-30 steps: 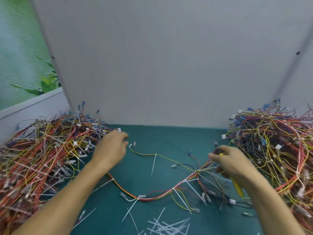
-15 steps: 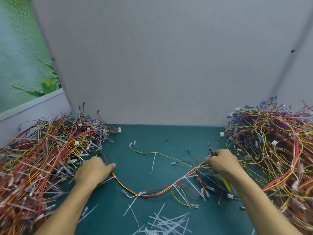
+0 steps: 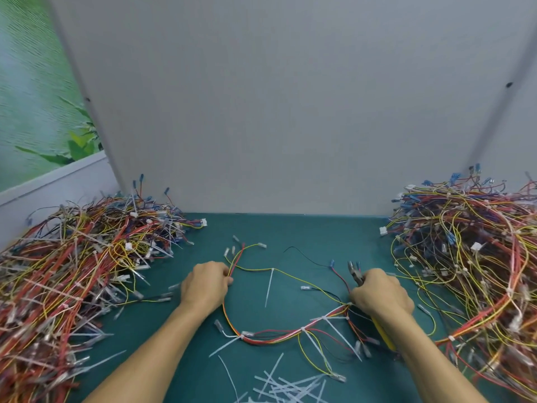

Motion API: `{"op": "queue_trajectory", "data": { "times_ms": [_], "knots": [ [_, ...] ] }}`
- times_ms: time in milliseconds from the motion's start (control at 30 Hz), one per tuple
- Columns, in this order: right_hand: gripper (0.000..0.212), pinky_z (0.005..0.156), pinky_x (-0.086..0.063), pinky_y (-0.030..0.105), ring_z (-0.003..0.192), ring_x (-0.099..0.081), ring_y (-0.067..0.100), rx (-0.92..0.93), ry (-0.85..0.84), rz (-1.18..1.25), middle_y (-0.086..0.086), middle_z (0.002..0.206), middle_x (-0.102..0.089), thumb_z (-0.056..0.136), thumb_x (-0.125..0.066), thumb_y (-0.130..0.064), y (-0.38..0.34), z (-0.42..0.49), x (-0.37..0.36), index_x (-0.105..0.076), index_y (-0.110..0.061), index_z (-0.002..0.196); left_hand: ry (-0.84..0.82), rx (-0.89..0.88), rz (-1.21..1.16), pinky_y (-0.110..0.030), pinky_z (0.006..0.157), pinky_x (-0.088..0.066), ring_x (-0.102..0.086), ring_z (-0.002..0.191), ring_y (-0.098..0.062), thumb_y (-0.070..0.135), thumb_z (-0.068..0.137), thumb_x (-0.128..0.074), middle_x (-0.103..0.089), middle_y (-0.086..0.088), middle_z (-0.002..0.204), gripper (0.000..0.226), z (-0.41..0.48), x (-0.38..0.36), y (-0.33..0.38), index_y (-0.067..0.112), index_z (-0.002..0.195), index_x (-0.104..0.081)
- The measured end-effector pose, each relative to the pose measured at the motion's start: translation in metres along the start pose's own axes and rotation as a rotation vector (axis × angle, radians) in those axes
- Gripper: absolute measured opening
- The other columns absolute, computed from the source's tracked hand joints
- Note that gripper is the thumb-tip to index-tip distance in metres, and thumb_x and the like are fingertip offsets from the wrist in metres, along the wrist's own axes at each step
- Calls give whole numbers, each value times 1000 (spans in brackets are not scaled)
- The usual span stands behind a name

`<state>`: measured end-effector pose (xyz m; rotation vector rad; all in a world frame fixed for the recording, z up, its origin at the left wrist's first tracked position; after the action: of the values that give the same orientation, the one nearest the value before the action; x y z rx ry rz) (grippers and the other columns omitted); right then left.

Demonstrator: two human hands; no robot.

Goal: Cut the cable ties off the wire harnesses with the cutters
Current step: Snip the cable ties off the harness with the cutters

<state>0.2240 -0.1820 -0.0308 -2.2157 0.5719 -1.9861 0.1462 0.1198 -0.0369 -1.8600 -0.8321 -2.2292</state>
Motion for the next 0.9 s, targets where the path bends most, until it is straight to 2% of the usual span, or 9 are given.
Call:
{"op": "queue_trajectory", "data": {
  "times_ms": [100, 233, 367, 533, 600, 667, 767, 833, 900],
  "knots": [
    [13, 70, -36, 31, 82, -46, 28, 20, -4, 0, 5, 91, -47, 77, -56, -23, 2, 0, -1, -56, -19, 89, 25, 21, 0, -34, 79, -51, -62, 101, -29, 35, 88, -62, -70, -2, 102, 17, 2, -4, -6, 26, 101, -67],
    [15, 69, -37, 31, 82, -49, 29, 35, -3, 45, 6, 93, -54, 76, -56, -22, 0, 0, -4, -59, -19, 90, 94, 43, -24, -34, 78, -51, -62, 99, -28, 36, 88, -62, -70, 1, 98, 19, -3, -3, -19, 25, 103, -65],
    [17, 67, -40, 30, 83, -55, 31, 63, -61, 91, 6, 86, -57, 70, -62, -25, -5, -3, -6, -60, -15, 84, 42, -52, -104, -33, 82, -48, -61, 97, -23, 36, 89, -62, -68, 5, 92, 20, -5, 2, -19, 23, 103, -67],
    [16, 68, -53, 30, 78, -65, 28, 114, -162, 188, 9, 79, -69, 71, -64, -23, -4, 1, 4, -65, -11, 81, 134, -201, -63, -36, 95, -39, -53, 110, -20, 32, 91, -60, -61, 4, 110, 23, -28, 17, -15, 24, 112, -68],
    [16, 66, -53, 29, 69, -69, 22, 127, -198, 226, 6, 71, -71, 72, -66, -25, -3, 2, 8, -68, -10, 79, 188, -345, -136, -37, 91, -43, -56, 102, -20, 26, 89, -64, -64, 5, 104, 17, -48, 26, -2, 22, 104, -72],
    [17, 64, -52, 27, 63, -69, 19, 135, -217, 233, 4, 65, -71, 72, -67, -26, -2, 2, 11, -70, -10, 77, 197, -580, -171, -36, 82, -49, -61, 89, -20, 22, 85, -69, -67, 5, 94, 10, -73, 31, 21, 21, 92, -75],
    [14, 64, -53, 27, 66, -69, 22, 130, -218, 200, 6, 64, -71, 69, -65, -19, -3, 0, 11, -70, -7, 75, 66, -893, -135, -32, 73, -52, -63, 83, -19, 27, 79, -71, -69, 7, 92, 14, -103, 16, 56, 23, 91, -75],
    [12, 68, -56, 30, 69, -69, 23, 120, -210, 194, 7, 64, -71, 69, -63, -15, -4, -1, 9, -70, -7, 74, -23, -983, -102, -28, 71, -51, -63, 83, -18, 29, 75, -75, -69, 9, 95, 18, -110, 2, 69, 25, 93, -75],
    [11, 72, -57, 33, 71, -68, 24, 112, -206, 191, 6, 63, -70, 69, -62, -13, -3, -1, 9, -70, -7, 73, -43, -1044, -61, -22, 63, -51, -63, 74, -13, 26, 65, -84, -69, 14, 88, 22, -108, -8, 74, 29, 85, -76]
  ]
}}
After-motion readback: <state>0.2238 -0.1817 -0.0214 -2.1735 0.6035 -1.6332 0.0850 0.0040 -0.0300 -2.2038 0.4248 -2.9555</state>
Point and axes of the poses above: each hand's wrist, its own z-axis towards the middle knuckle, its own x-axis out of the back of the hand, y = z × x, the point moved 2 cm from there along z, towards the middle knuckle
